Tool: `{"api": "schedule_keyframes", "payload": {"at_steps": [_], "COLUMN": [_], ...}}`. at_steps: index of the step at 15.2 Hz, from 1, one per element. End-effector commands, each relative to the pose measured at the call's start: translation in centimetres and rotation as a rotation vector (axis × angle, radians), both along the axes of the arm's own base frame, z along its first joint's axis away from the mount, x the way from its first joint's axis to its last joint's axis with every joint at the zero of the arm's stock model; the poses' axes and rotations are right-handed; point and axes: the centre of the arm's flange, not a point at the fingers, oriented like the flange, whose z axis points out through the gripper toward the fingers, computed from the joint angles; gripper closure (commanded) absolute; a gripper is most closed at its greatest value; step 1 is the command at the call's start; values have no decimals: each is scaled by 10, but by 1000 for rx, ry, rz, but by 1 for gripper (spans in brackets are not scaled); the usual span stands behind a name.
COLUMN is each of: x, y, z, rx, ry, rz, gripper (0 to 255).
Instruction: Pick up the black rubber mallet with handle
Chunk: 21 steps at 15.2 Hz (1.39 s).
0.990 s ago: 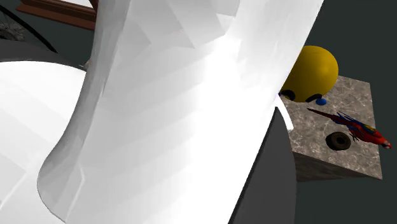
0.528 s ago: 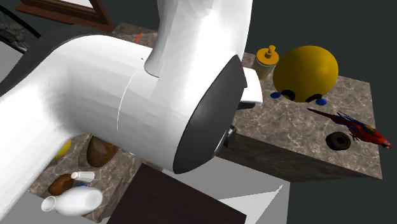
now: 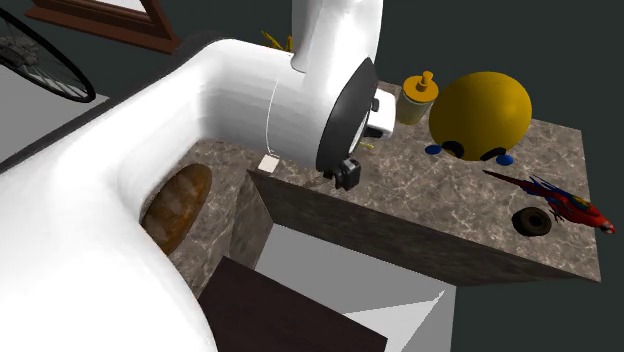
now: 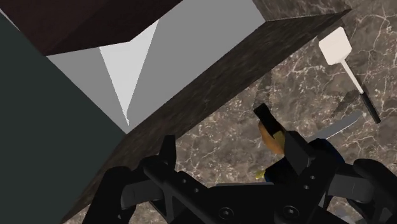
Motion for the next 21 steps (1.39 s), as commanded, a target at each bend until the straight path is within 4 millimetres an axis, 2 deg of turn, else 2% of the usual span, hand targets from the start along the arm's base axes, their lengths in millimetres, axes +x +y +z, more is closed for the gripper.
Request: {"api": "schedule_keyframes", "payload": {"at_steps": [1,8,15,21], "x": [21,101,180,180], "y": [4,7,-3,-3], "z": [-11,-55,-99,-131], "rx": [7,29,50,50], "ry": [-3,-11,-19,-19], "rz": [-57,-245,-433,-433], "gripper": [0,0,0,0]}}
